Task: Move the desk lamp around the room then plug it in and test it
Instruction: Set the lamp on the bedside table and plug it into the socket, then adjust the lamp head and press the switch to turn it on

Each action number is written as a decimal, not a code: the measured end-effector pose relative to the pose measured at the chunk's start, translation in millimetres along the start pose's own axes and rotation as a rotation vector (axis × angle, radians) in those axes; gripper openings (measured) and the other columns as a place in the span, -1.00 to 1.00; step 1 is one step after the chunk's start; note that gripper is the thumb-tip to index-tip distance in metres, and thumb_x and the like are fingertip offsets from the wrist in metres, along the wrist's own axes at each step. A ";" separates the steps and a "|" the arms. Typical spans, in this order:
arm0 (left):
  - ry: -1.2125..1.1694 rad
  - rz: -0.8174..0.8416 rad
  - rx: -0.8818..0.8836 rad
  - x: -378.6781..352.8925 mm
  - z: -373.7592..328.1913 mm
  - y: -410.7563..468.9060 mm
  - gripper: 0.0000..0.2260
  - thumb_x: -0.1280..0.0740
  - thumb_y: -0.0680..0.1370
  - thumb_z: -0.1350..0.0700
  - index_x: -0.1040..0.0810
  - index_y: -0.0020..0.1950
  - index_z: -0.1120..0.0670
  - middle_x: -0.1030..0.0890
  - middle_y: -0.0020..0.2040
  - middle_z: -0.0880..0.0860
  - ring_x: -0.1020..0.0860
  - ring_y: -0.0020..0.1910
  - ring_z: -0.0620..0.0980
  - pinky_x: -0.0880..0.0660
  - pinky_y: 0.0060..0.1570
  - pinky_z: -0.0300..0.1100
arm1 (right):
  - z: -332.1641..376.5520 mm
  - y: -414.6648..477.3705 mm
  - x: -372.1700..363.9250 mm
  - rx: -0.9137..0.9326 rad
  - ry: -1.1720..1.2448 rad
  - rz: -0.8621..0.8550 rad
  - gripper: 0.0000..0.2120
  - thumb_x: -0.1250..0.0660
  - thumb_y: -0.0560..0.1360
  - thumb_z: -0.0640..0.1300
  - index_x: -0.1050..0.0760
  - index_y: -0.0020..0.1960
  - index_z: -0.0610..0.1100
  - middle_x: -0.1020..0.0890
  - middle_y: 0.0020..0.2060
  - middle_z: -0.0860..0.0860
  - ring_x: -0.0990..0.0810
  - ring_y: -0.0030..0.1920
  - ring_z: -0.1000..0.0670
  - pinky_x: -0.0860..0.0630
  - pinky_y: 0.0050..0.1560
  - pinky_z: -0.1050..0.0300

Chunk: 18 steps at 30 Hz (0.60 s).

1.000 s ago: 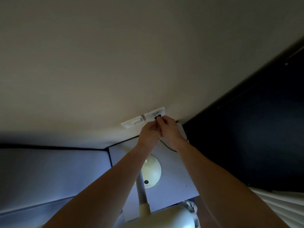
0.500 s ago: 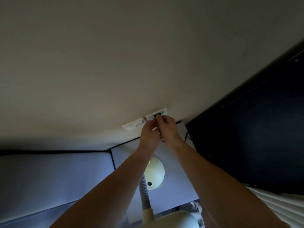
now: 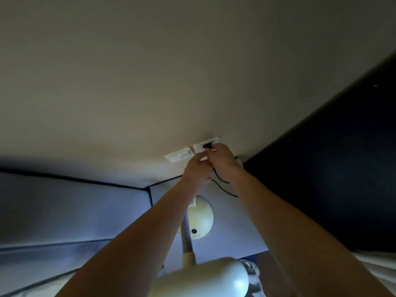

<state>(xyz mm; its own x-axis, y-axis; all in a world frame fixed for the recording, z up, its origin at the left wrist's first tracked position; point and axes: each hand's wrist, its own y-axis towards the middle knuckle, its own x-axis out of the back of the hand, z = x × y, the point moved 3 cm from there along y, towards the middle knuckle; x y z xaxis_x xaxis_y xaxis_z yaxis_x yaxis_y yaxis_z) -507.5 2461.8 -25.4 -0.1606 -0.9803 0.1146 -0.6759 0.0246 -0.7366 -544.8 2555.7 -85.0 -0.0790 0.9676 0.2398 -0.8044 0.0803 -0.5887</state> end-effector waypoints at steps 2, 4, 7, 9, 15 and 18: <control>0.026 -0.015 -0.004 0.2 -0.7 -14.2 -0.69 -0.25 0.58 0.31 -0.48 0.30 0.08 -0.57 0.14 0.14 -0.57 0.00 0.07 -0.57 0.11 0.04 | -6.8 -13.2 -0.3 0.003 0.005 0.034 -0.62 -0.24 0.61 -0.10 -0.38 0.41 -0.13 -0.58 0.18 -0.14 -0.61 0.13 -0.14 -0.56 0.19 -0.11; -0.065 -0.061 0.030 -1.5 1.0 -26.9 -0.66 -0.26 0.57 0.31 -0.47 0.34 0.11 -0.59 0.11 0.19 -0.59 -0.09 0.07 -0.54 0.01 -0.03 | -20.6 -23.2 2.5 -0.023 -0.009 0.085 -0.60 -0.27 0.60 -0.13 -0.32 0.41 -0.12 -0.58 0.17 -0.15 -0.60 0.10 -0.11 -0.57 0.13 -0.04; -0.112 -0.133 0.038 -3.6 7.3 -46.5 -0.68 -0.27 0.56 0.28 -0.48 0.30 0.09 -0.64 -0.07 0.11 -0.65 -0.20 0.00 -0.52 -0.03 -0.09 | -41.1 -38.8 9.3 0.030 -0.254 0.166 -0.72 -0.30 0.55 -0.14 -0.44 0.25 -0.14 -0.58 0.04 -0.05 -0.57 0.05 -0.09 -0.44 -0.12 0.13; -0.121 -0.144 0.007 -3.3 12.4 -60.4 -0.71 -0.25 0.57 0.29 -0.47 0.28 0.10 -0.61 -0.15 0.04 -0.63 -0.27 -0.03 -0.46 -0.14 -0.14 | -53.3 -49.7 13.1 0.076 -0.387 0.168 -0.77 -0.24 0.55 -0.18 -0.50 0.19 -0.18 -0.61 0.07 -0.09 -0.58 0.12 -0.15 -0.43 -0.05 0.11; -0.078 -0.140 -0.012 2.8 49.6 -86.6 -0.77 -0.29 0.58 0.23 -0.52 0.23 0.09 -0.64 0.08 0.14 -0.61 -0.04 0.08 -0.45 -0.05 -0.09 | -84.7 -81.8 18.9 0.153 -0.495 0.165 -0.55 -0.20 0.60 -0.20 -0.31 0.47 -0.24 -0.42 0.42 -0.21 -0.39 0.41 -0.17 -0.33 0.36 0.05; -0.050 -0.129 -0.011 6.3 61.2 -103.2 -0.74 -0.31 0.57 0.24 -0.54 0.26 0.11 -0.66 0.08 0.13 -0.62 -0.01 0.08 -0.45 0.06 -0.07 | -90.5 -98.5 23.5 0.211 -0.476 0.126 -0.53 -0.22 0.59 -0.20 -0.29 0.49 -0.18 -0.36 0.42 -0.18 -0.35 0.43 -0.15 -0.30 0.38 0.05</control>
<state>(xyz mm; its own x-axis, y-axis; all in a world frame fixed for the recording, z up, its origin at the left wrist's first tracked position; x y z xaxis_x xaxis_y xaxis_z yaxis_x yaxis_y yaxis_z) -394.7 2441.1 10.5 -0.0356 -0.9841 0.1740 -0.6963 -0.1005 -0.7107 -414.1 2592.2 -91.2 -0.4017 0.7470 0.5298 -0.8682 -0.1267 -0.4797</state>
